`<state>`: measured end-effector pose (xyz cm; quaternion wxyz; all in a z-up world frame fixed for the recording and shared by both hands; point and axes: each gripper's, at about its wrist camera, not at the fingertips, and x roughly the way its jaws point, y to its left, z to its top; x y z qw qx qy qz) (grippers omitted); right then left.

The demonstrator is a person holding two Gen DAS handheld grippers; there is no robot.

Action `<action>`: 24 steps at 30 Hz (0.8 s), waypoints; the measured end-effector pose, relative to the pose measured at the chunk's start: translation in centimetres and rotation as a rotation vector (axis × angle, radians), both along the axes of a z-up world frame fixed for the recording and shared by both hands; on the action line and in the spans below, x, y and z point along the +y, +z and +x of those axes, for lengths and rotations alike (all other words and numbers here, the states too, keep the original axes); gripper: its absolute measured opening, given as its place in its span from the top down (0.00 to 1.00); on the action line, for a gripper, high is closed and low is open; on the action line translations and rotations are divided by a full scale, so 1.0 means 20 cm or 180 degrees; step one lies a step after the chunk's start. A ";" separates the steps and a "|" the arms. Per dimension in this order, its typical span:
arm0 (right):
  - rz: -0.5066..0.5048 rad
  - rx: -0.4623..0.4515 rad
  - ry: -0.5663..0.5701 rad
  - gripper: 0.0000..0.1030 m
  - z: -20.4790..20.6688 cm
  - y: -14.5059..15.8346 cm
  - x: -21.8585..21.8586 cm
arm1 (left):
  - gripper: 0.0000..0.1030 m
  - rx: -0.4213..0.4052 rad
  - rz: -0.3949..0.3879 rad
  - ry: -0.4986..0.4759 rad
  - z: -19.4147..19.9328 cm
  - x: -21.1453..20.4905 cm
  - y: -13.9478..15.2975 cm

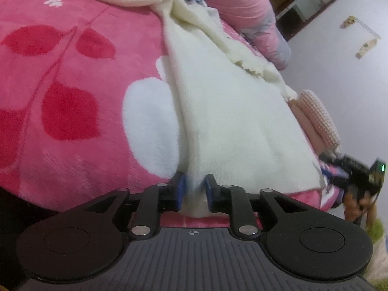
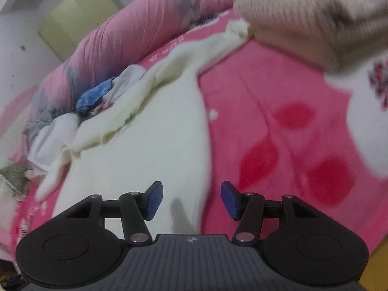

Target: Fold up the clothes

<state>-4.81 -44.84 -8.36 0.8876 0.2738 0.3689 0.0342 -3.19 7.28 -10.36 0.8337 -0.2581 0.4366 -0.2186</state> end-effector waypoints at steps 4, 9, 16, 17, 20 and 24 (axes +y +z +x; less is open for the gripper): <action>-0.0098 -0.0140 0.0050 0.81 -0.03 -0.01 0.06 | 0.81 0.0069 -0.0065 0.0169 0.01 -0.01 -0.01; -0.0367 -0.0610 0.0048 0.92 -0.09 0.21 0.13 | 0.95 -0.0124 0.0015 0.0277 -0.03 -0.02 0.13; -0.0383 -0.0586 -0.0136 0.93 -0.13 0.22 0.12 | 0.95 -0.0048 0.0206 0.0220 -0.05 0.00 0.15; -0.0366 -0.0552 -0.0154 0.93 -0.13 0.20 0.11 | 0.95 0.0029 0.0206 0.0246 -0.04 0.01 0.13; -0.0316 -0.0450 -0.0208 0.93 -0.13 0.16 0.10 | 0.95 -0.0072 0.0245 0.0227 -0.05 0.00 0.18; -0.0549 -0.0233 -0.0157 0.92 -0.09 0.08 0.12 | 0.95 -0.0021 0.0451 0.0074 -0.03 -0.05 0.14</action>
